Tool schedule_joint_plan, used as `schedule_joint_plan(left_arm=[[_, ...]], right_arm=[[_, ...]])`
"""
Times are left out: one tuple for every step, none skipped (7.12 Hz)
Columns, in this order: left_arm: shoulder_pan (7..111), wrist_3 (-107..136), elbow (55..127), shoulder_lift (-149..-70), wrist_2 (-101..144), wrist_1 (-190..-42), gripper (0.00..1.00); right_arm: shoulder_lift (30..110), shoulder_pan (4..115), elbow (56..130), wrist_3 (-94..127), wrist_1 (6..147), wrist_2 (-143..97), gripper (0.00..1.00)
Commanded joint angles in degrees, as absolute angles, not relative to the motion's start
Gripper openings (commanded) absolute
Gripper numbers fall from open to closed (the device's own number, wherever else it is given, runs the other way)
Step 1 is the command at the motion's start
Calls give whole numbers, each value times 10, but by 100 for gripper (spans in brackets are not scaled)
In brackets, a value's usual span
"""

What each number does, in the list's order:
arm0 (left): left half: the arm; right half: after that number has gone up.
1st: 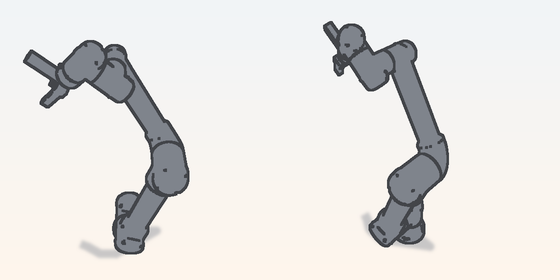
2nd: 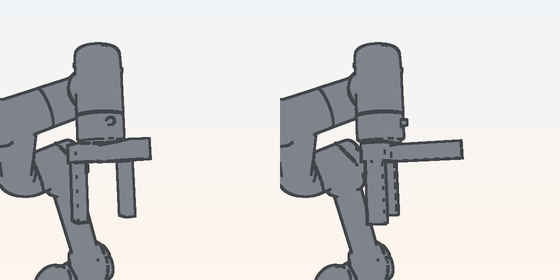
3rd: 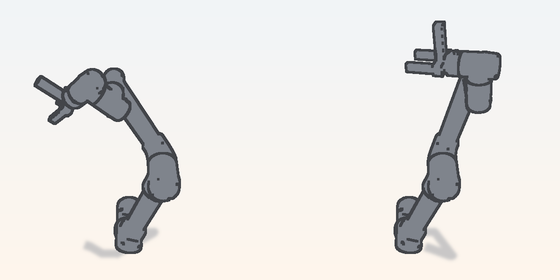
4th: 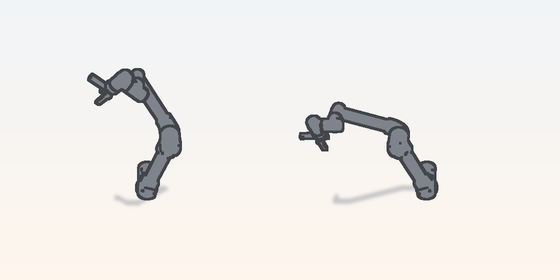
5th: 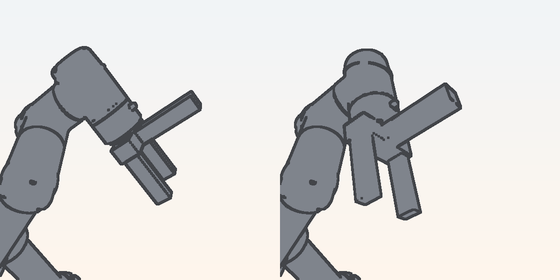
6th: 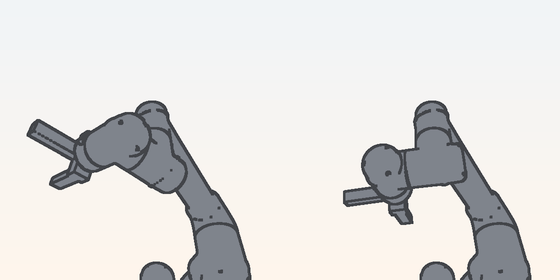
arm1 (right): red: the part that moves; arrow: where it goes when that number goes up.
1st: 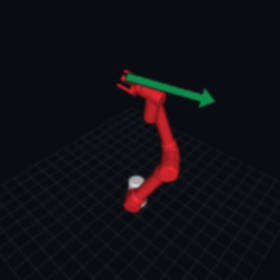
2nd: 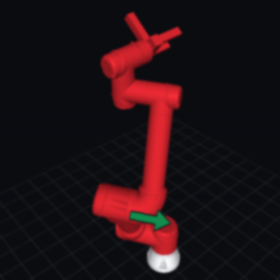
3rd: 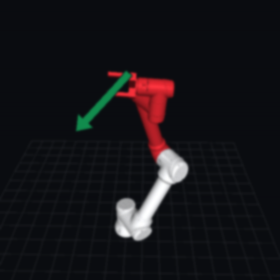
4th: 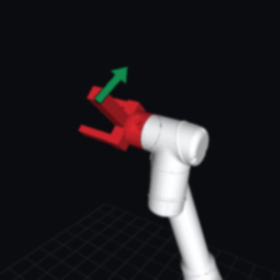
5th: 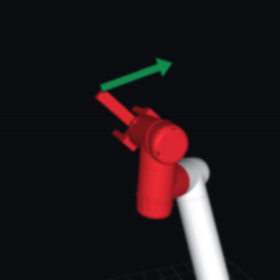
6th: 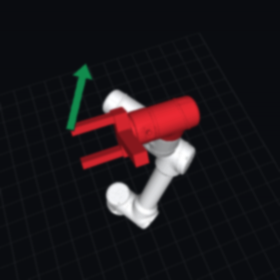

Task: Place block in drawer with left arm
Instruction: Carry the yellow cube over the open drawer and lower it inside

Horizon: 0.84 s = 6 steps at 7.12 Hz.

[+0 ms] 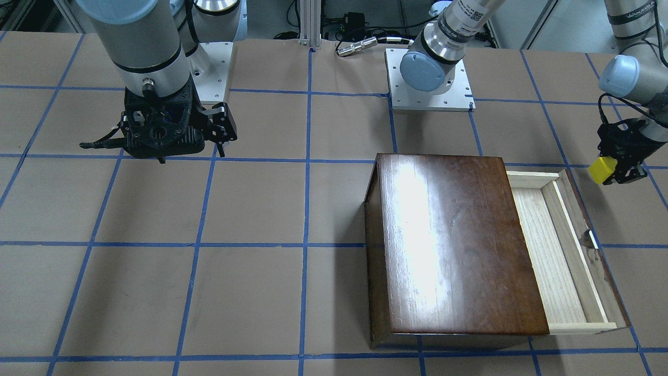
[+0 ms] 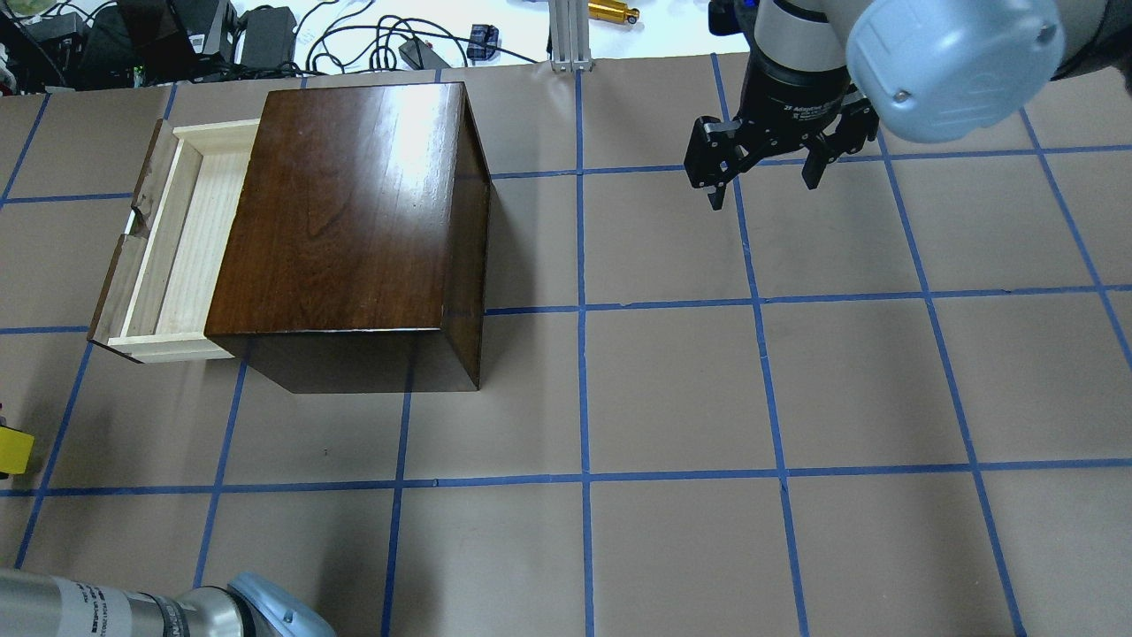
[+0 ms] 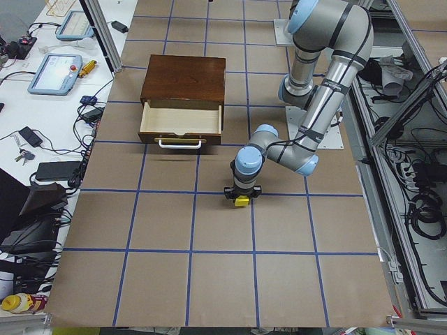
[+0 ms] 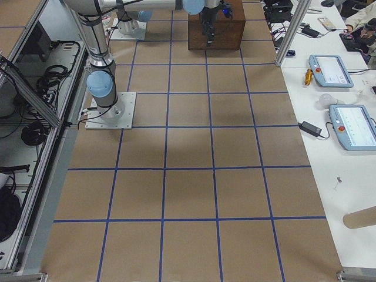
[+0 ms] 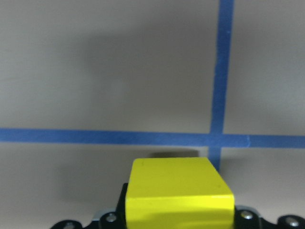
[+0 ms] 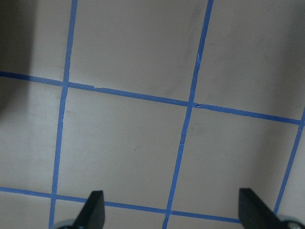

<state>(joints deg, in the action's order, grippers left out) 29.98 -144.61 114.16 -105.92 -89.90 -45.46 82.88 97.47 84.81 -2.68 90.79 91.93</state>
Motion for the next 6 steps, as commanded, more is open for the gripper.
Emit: schedule_joint_plan(left_arm=[[323,-1393,1070,-1017,-862,-540,9],[343,-1370,1019,-1006,-856,-600,8],[384,-1366,976,-995,-856,-655,8],[431,-1346,945,-988,-857,-699,7],[468,-1303,927,-988,-857,-714,5],[506,-1265,911,-995,-855,-715,4]], right_arm=[[829,975,848,-26,908,919,100],[829,975,848,-27,908,919,100],[829,975,848,-26,908,919,100],[829,975,848,-27,908,919,100],[829,975,848,-26,908,918,100],[829,975,848,-26,908,919,100]])
